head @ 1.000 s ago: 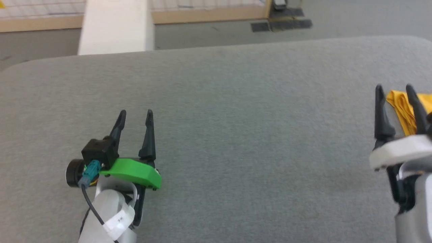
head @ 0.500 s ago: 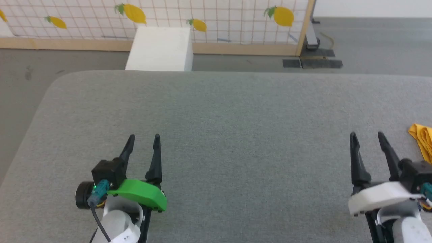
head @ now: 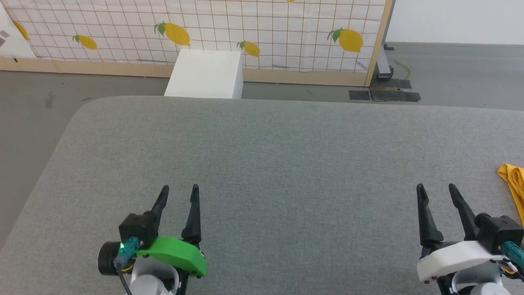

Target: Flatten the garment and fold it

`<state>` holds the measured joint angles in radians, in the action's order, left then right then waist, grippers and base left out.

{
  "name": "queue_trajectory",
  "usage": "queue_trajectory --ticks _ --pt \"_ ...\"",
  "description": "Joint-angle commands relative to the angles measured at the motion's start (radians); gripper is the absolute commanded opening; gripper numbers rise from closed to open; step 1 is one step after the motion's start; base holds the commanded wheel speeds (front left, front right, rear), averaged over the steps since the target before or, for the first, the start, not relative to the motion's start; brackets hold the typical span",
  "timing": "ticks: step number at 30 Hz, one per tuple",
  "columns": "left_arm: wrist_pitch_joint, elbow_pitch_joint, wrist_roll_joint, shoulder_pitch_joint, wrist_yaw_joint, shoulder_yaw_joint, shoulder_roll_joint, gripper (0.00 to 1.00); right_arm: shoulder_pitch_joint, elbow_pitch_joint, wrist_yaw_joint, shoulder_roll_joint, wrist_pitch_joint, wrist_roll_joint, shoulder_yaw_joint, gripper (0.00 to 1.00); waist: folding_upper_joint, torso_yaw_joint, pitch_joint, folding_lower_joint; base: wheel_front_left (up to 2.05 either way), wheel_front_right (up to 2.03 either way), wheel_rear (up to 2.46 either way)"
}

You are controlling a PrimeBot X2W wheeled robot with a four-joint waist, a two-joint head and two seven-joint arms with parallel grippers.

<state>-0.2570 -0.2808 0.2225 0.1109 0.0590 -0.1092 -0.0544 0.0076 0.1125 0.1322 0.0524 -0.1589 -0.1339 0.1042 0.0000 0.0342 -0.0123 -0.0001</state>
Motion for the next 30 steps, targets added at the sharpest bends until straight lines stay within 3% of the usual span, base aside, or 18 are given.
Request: queue_trajectory --ticks 1,9,10,30 --pt "-0.005 0.005 0.009 -0.017 -0.008 -0.003 0.004 1.0 0.016 0.002 -0.002 -0.002 -0.006 -0.01 -0.001 1.0 0.0 0.002 0.0 0.0001 0.0 0.0 0.0" --pt "-0.005 0.011 0.014 -0.022 -0.017 -0.008 0.004 1.0 0.026 -0.002 -0.002 -0.002 -0.002 -0.015 -0.001 1.0 0.0 0.009 0.0 0.0001 0.0 0.0 0.0" --pt "0.0 0.008 0.008 -0.008 -0.009 -0.007 0.0 0.0 0.014 0.0 0.0 0.0 0.0 -0.005 0.0 0.0 0.0 0.009 0.0 0.0001 0.0 0.0 0.0" --pt "0.012 0.018 -0.003 -0.012 -0.011 0.001 0.0 0.0 0.013 -0.005 0.0 0.0 0.008 0.001 -0.005 0.0 0.0 0.007 0.001 0.0001 0.0 0.0 0.0"
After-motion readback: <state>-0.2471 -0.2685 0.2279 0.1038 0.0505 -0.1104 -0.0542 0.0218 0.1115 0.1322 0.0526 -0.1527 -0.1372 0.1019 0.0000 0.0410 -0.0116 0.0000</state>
